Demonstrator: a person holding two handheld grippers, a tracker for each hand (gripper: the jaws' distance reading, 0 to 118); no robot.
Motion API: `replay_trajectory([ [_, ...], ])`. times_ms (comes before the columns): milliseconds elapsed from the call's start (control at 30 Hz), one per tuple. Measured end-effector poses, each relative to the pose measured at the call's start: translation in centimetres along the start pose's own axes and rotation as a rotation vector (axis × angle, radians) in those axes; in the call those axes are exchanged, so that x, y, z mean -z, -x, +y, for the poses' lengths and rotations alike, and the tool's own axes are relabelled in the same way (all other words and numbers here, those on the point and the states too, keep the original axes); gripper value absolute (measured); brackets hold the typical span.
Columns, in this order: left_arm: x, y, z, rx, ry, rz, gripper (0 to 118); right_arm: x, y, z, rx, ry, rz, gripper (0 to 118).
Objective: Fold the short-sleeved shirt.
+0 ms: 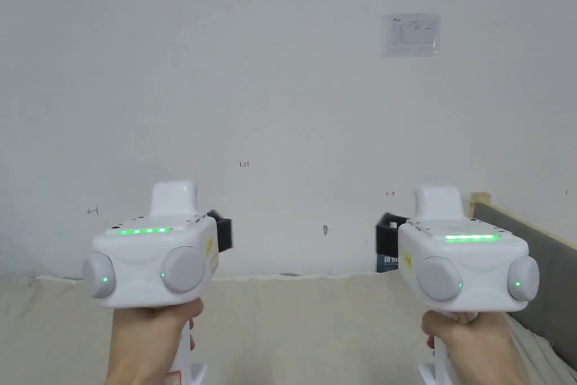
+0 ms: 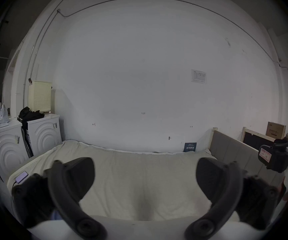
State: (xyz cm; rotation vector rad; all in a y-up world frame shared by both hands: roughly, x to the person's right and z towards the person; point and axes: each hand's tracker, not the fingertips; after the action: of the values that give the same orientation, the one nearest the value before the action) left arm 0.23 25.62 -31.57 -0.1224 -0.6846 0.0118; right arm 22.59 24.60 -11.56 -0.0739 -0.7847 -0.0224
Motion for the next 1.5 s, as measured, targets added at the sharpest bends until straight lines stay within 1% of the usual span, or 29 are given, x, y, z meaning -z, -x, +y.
replay_trajectory([
  [33, 0.6, 0.0, -0.2, 0.011, 0.042, 0.0, 0, 0.5, 0.5, -0.3, -0.022, 0.012, -0.015, 1],
  [67, 0.7, 0.5, -0.2, -0.006, 0.02, 0.002, 0, 0.9, 0.6, -0.2, -0.018, -0.006, -0.022, 0],
  [100, 0.7, 1.1, -0.5, -0.029, 0.056, -0.008, 0, 1.2, 0.1, -0.3, -0.01, 0.035, 0.0, 0],
  [133, 0.8, 1.2, -1.0, -0.048, 0.057, -0.039, 0, 1.5, -0.2, -0.5, 0.012, 0.072, 0.054, 0],
  [200, 1.1, 2.0, -1.7, -0.045, 0.075, -0.038, 0, 1.4, -0.3, -1.9, 0.004, 0.086, 0.035, 0],
  [300, 1.7, 3.3, -4.5, -0.038, 0.171, -0.063, 0, 1.7, 0.0, -4.1, 0.004, 0.145, 0.08, 0],
  [433, 1.4, 9.2, -11.2, -0.025, 0.343, -0.005, 0, 1.5, 0.6, -9.6, 0.007, 0.273, 0.173, 0],
  [500, 0.9, 13.8, -15.0, -0.03, 0.454, 0.076, 0, 1.6, 1.4, -13.0, -0.007, 0.346, 0.213, 0],
  [533, 0.2, 16.5, -17.6, -0.034, 0.508, 0.123, 0, 1.4, 2.5, -14.8, -0.043, 0.401, 0.197, 0],
  [633, -1.5, 25.3, -22.8, -0.079, 0.67, 0.318, 0, 0.4, 5.3, -20.1, -0.052, 0.52, 0.265, 0],
  [733, -3.7, 32.5, -26.5, -0.121, 0.749, 0.534, 0, 1.8, 7.5, -24.6, -0.065, 0.628, 0.305, 0],
  [800, -5.0, 35.4, -27.9, -0.139, 0.787, 0.525, 0, 2.1, 9.4, -26.8, -0.054, 0.686, 0.327, 0],
  [833, -5.1, 36.2, -28.5, -0.151, 0.825, 0.5, 4, 2.6, 9.9, -27.8, -0.043, 0.719, 0.339, 0],
  [867, -5.1, 36.7, -28.9, -0.154, 0.824, 0.495, 24, 2.7, 10.6, -28.5, -0.03, 0.743, 0.344, 0],
  [900, -4.7, 37.0, -29.6, -0.156, 0.837, 0.489, 77, 2.8, 11.4, -29.3, -0.018, 0.771, 0.358, 0],
  [933, -4.4, 37.2, -30.6, -0.195, 0.893, 0.49, 115, 2.8, 12.1, -30.0, -0.015, 0.799, 0.368, 0],
  [967, -4.3, 37.5, -31.5, -0.193, 0.978, 0.483, 118, 2.7, 12.4, -30.5, -0.016, 0.815, 0.373, 0],
  [1000, -4.2, 36.8, -32.5, -0.23, 0.916, 0.404, 115, 2.5, 12.8, -30.9, -0.019, 0.828, 0.378, 0],
  [1033, -3.9, 36.6, -33.4, -0.21, 0.941, 0.386, 115, 2.2, 13.0, -31.2, -0.022, 0.832, 0.386, 0],
  [1133, -3.0, 35.4, -35.8, -0.139, 0.983, 0.39, 115, 2.3, 12.7, -32.4, -0.047, 0.853, 0.397, 0],
  [1200, -1.6, 35.5, -35.8, -0.146, 0.989, 0.397, 115, 2.4, 12.3, -32.5, -0.046, 0.866, 0.397, 0],
  [1233, -1.2, 35.3, -36.4, -0.16, 1.004, 0.375, 113, 1.9, 12.2, -32.6, -0.039, 0.871, 0.393, 0],
  [1267, -1.0, 35.2, -36.7, -0.177, 1.003, 0.366, 102, 1.9, 11.9, -32.6, -0.032, 0.876, 0.391, 0],
  [1300, -1.0, 35.2, -36.6, -0.189, 0.984, 0.361, 71, 1.8, 11.4, -32.5, -0.025, 0.882, 0.394, 0],
  [1333, -0.9, 35.9, -36.1, -0.256, 0.951, 0.317, 50, 1.7, 11.0, -32.4, -0.023, 0.883, 0.395, 0],
  [1367, -1.0, 35.8, -35.3, -0.301, 0.928, 0.332, 11, 1.0, 11.0, -32.4, -0.024, 0.878, 0.394, 0],
  [1400, -1.2, 35.6, -34.6, -0.286, 0.893, 0.39, 0, 0.8, 10.5, -32.2, -0.024, 0.872, 0.389, 0],
  [1433, -1.1, 35.4, -34.0, -0.235, 0.852, 0.408, 0, 0.7, 10.0, -32.1, -0.019, 0.869, 0.387, 0],
  [1500, -0.3, 36.6, -33.1, -0.282, 0.913, 0.352, 0, 0.1, 9.3, -31.8, 0.006, 0.872, 0.386, 0],
])
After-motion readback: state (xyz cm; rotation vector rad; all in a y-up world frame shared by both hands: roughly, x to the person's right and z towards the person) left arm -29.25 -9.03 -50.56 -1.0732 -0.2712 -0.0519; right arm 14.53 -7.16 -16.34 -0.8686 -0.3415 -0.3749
